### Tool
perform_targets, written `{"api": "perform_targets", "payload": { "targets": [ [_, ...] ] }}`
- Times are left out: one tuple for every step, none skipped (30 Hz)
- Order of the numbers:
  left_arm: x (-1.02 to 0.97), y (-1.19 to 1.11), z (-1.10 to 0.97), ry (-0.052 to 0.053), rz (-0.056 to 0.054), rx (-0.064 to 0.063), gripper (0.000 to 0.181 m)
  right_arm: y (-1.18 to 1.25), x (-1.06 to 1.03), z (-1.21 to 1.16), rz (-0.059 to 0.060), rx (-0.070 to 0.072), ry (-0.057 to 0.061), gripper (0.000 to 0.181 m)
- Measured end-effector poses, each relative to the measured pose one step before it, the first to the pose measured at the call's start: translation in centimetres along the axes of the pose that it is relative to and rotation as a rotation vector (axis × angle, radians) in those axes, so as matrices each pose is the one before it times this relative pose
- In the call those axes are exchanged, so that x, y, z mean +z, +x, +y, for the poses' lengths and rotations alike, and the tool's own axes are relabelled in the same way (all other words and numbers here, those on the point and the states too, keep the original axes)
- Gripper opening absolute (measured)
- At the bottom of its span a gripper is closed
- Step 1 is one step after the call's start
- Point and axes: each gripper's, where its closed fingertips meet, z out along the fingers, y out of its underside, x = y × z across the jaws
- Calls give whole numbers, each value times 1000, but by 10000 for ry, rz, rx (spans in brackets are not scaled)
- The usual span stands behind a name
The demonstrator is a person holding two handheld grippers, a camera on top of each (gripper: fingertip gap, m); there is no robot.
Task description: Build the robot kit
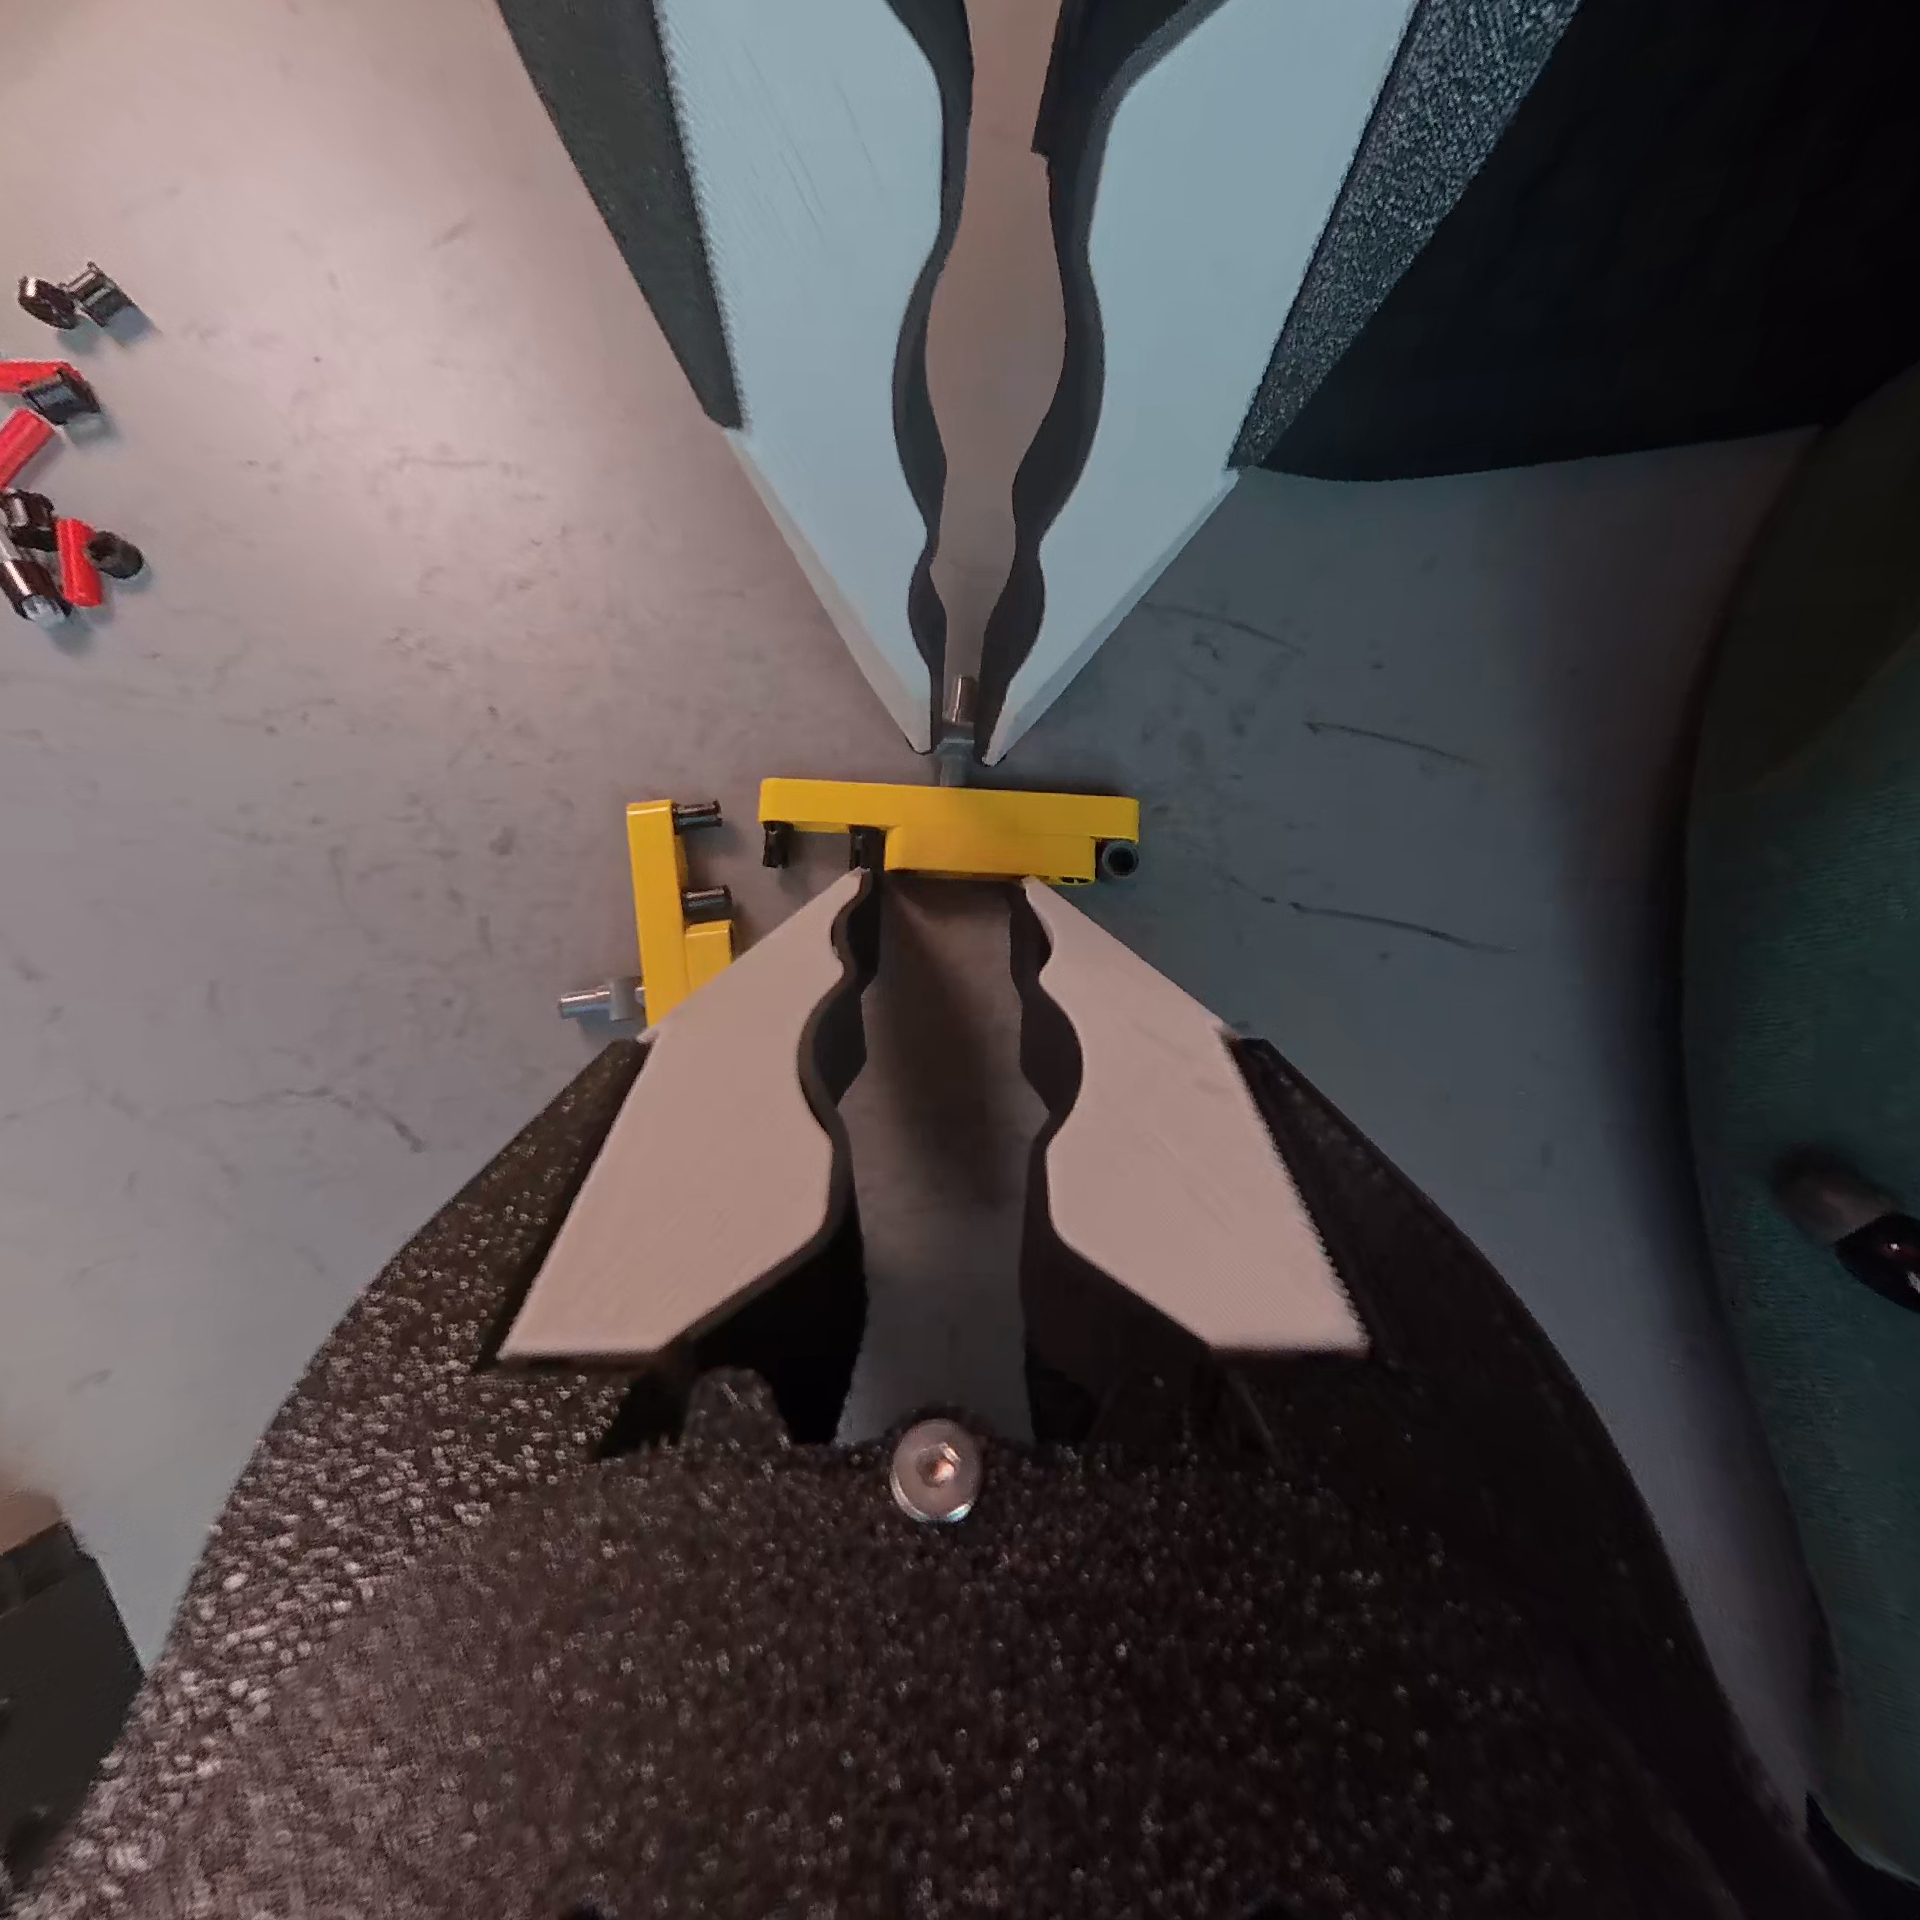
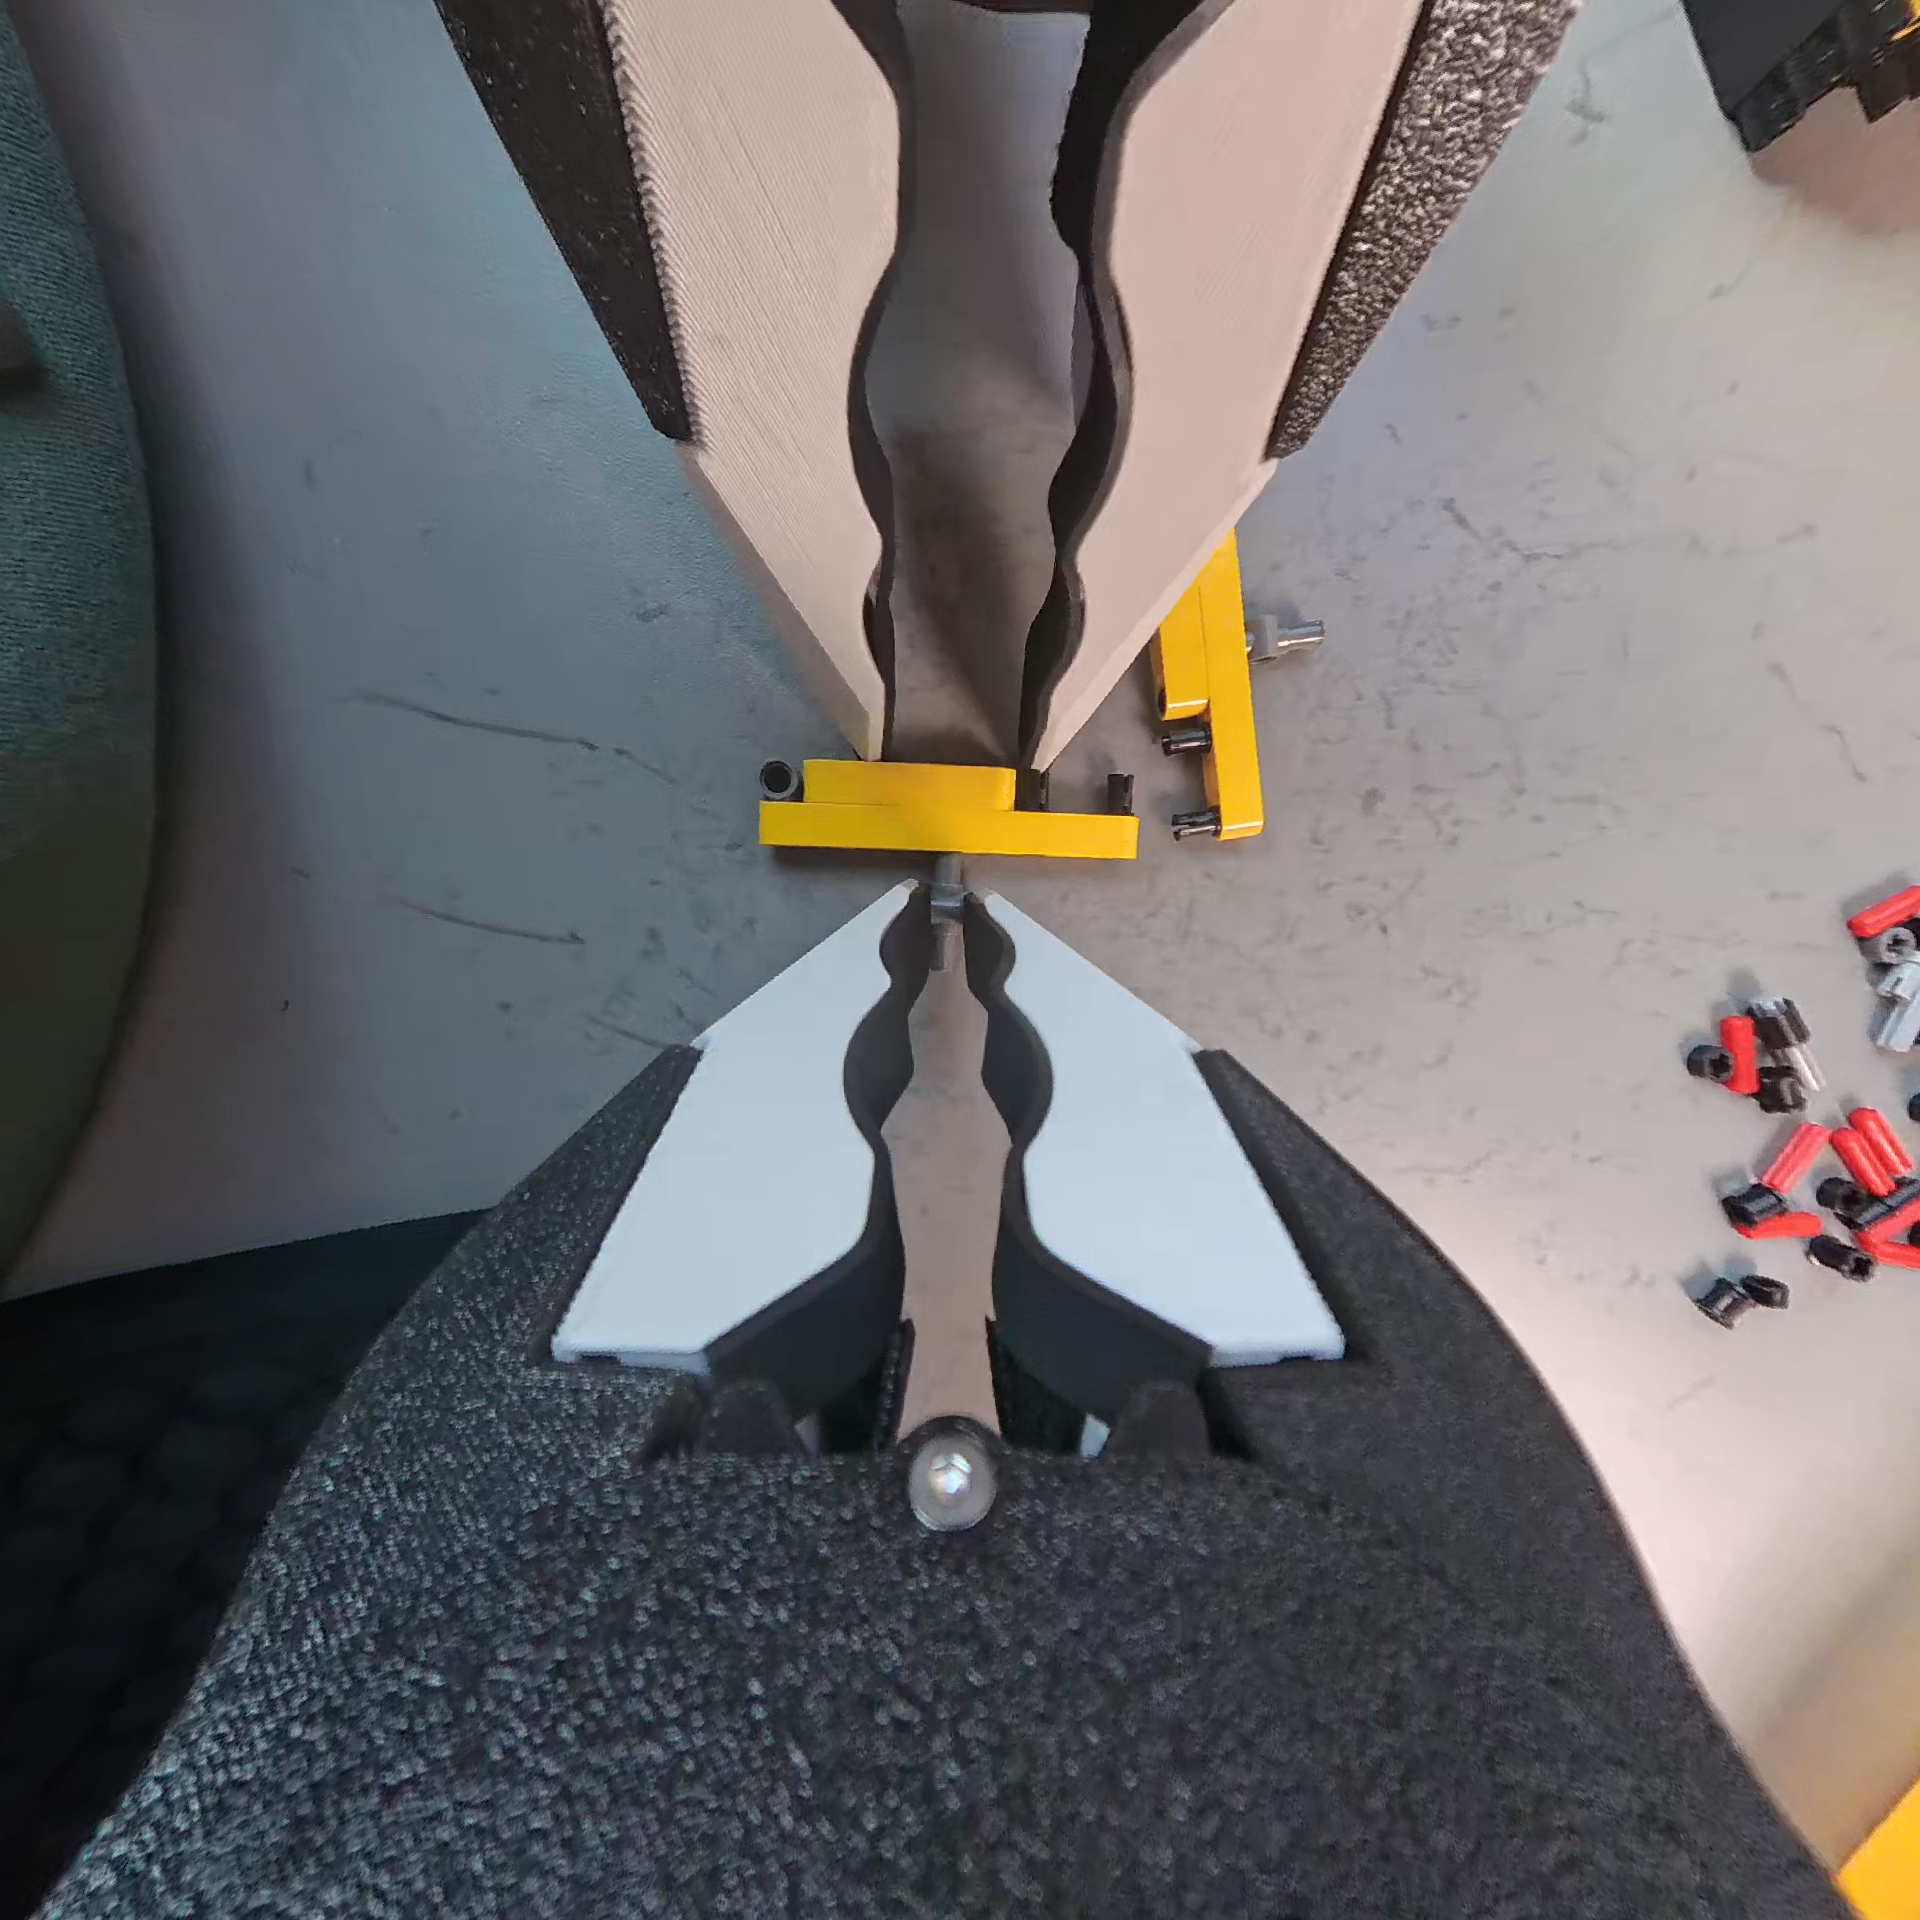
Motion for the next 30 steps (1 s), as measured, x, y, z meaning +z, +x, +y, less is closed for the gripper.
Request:
{"api": "perform_targets", "payload": {
  "targets": [
    [79, 27, -117, 30, 44, -63, 20, -46, -54, -613, 19, 49, 363, 2],
    [17, -1, 12, -39, 44, -6, 20, 2, 5, 74, 79, -234, -150, 3],
    [-2, -34, 7, -23, 27, -25, 20, 11, 30, 103, 99, -152, -142, 3],
    [28, -83, -38, -4, -43, -71, 21, 36, 140, 253, 115, -128, -173, 4],
    [19, -27, -29, 10, -31, -37, 20, -15, 27, 66, 46, -117, -18, 4],
    [-2, 51, 4, 31, 6, -11, 20, 4, -13, -62, -53, 23, 84, 4],
    [-14, 51, 25, 54, -6, 26, 20, -21, 8, -91, -37, -77, 179, 3],
    [-22, 14, 24, 64, -14, 7, 20, 0, 21, -52, -45, 239, 223, 3],
    [-5, 1, 14, 63, 0, -33, 21, -2, -16, 26, -15, 273, 249, 4],
    [0, -1, 6, 44, -7, -2, 21, -2, -11, 35, 42, 230, 315, 5],
    [-6, -6, 22, 33, -33, 27, 21, 5, -27, 51, 10, 331, 333, 6],
    [13, -5, -7, 73, -47, 21, 22, 31, 18, 70, 47, 221, 274, 7],
    [-9, 2, 11, 98, -9, -1, 22, 5, 2, 34, 121, 38, 235, 8],
    [-7, -13, -10, 92, 1, -58, 21, -40, -103, 154, 66, -15, 106, 14],
    [-17, -101, 5, 38, -45, -23, 17, -41, -173, 180, -28, 73, 63, 16],
    [-12, -1, 15, 0, -3, 30, 18, 36, -185, 257, -41, 129, 48, 15],
    [1, 42, -6, -10, 22, 41, 19, 142, -153, 212, 8, 121, 79, 14],
    [11, 4, -5, -6, -6, 40, 18, -13, -85, 149, -91, 120, 108, 12],
    [15, -30, -19, 6, -16, 28, 18, -187, -47, 58, -156, 89, 108, 9],
    [23, -27, -24, 19, 0, 6, 17, -134, 42, -47, -68, -20, 128, 6],
    [22, -34, -30, 29, -4, -21, 16, -50, 105, -109, 22, -75, 132, 4],
    [12, -10, -13, 23, 2, 1, 16, 15, 45, -85, 7, -81, 80, 4],
    [23, 32, -28, 28, 20, 5, 15, 28, 16, -34, -40, -56, 26, 4],
    [38, 33, -34, 14, 9, -15, 14, 1, 34, -70, -42, -24, 28, 4],
    [7, 12, -37, 1, 2, 2, 14, -27, 34, -49, -50, 28, -29, 3],
    [7, 17, -18, -10, 26, -8, 13, -3, 28, -49, 13, 98, -92, 3],
    [-2, -7, -5, -20, 40, -19, 13, 2, 20, -5, 108, 77, -103, 3],
    [-6, -14, 9, -11, 35, 7, 13, 6, -19, 44, 128, 256, -118, 3],
    [-11, -52, 13, -4, -12, 22, 15, 38, -22, 80, 142, 465, -132, 3],
    [-75, -236, 61, -18, -141, 90, 17, 85, -11, 37, 235, 532, -83, 3]
  ]
}}
